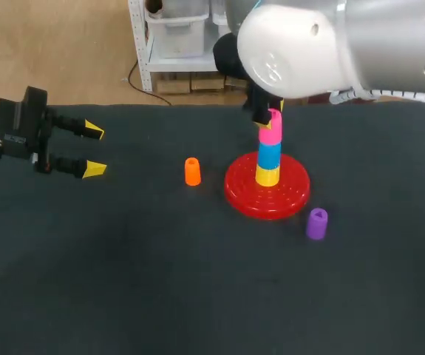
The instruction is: Pick up and stack the cylinders on the red base in this order: pink,purple,orange,green
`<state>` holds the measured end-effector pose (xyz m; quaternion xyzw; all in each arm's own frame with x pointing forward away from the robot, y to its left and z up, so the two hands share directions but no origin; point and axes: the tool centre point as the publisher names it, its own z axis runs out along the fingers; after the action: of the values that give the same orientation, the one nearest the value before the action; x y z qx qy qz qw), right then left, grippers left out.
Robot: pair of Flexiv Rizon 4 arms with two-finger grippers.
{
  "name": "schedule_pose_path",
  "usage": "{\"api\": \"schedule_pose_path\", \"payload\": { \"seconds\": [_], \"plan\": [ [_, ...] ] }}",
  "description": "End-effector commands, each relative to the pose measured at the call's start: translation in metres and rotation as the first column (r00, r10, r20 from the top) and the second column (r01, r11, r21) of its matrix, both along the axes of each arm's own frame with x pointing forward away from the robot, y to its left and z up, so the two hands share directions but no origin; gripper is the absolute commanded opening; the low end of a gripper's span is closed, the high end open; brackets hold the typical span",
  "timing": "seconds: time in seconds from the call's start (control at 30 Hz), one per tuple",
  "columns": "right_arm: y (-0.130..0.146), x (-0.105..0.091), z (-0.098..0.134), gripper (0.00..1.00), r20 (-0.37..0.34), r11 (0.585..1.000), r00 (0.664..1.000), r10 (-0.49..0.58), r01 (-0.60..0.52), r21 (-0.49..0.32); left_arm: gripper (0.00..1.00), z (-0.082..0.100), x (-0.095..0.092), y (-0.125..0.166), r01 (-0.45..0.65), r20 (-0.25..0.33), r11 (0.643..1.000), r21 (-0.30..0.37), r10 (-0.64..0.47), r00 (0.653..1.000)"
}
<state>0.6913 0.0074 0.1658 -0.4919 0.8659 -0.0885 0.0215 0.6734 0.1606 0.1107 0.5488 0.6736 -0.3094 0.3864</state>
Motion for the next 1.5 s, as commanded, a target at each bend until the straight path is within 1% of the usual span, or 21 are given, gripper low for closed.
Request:
{"api": "schedule_pose_path", "payload": {
  "seconds": [0.03,0.27,0.4,0.5,0.6,0.63,0.77,0.93,1.07,1.17,1.33,1.37,1.5],
  "plan": [
    [0.002,0.017,-0.008,0.0,-0.025,1.0,1.0,-0.004,0.004,-0.005,1.0,-0.001,0.0,0.001,0.001,0.003,1.0,-0.003,-0.001,1.0],
    [-0.003,0.023,-0.019,0.0,-0.033,1.0,0.999,-0.02,0.02,-0.006,1.0,-0.001,0.0,0.001,0.001,0.003,1.0,-0.003,-0.001,1.0],
    [-0.003,0.017,-0.025,0.0,-0.043,1.0,0.999,-0.021,0.021,-0.005,1.0,-0.001,0.0,0.001,0.001,0.003,1.0,-0.003,-0.001,1.0],
    [-0.007,0.014,-0.034,0.0,-0.048,1.0,0.998,-0.029,0.029,0.002,1.0,-0.001,0.0,0.001,0.001,0.003,1.0,-0.003,-0.001,1.0],
    [-0.009,0.014,-0.038,0.0,-0.04,0.999,0.999,-0.038,0.038,0.007,1.0,-0.001,0.0,0.001,0.001,0.003,1.0,-0.003,-0.001,1.0],
    [-0.01,0.014,-0.04,0.0,-0.029,0.999,0.999,-0.043,0.044,0.021,1.0,-0.001,0.0,0.001,0.001,0.003,1.0,-0.003,-0.001,1.0],
    [-0.013,0.014,-0.044,0.0,-0.032,0.998,0.998,-0.052,0.053,0.023,1.0,-0.001,0.0,0.001,0.001,0.003,1.0,-0.003,-0.001,1.0],
    [-0.012,0.014,-0.055,0.0,-0.069,0.997,0.996,-0.053,0.056,0.051,1.0,-0.001,0.0,0.001,0.001,0.003,1.0,-0.003,-0.001,1.0],
    [-0.014,0.014,-0.06,0.0,-0.076,0.993,0.995,-0.071,0.078,0.087,1.0,-0.001,0.0,0.001,0.001,0.003,1.0,-0.003,-0.001,1.0],
    [-0.015,0.016,-0.063,0.0,-0.093,0.992,0.993,-0.066,0.075,0.099,1.0,-0.001,0.0,0.001,0.001,0.003,1.0,-0.003,-0.001,1.0],
    [-0.012,0.021,-0.067,0.0,-0.145,0.995,0.989,-0.03,0.044,0.092,1.0,-0.001,0.0,0.001,0.001,0.003,1.0,-0.003,-0.001,1.0],
    [-0.011,0.023,-0.067,0.0,-0.164,0.996,0.986,-0.024,0.038,0.083,1.0,-0.001,0.0,0.001,0.001,0.003,1.0,-0.003,-0.001,1.0],
    [-0.006,0.028,-0.065,0.0,-0.192,0.999,0.981,0.013,-0.003,0.053,1.0,-0.001,0.0,0.001,0.001,0.003,1.0,-0.003,-0.001,1.0]
  ]
}}
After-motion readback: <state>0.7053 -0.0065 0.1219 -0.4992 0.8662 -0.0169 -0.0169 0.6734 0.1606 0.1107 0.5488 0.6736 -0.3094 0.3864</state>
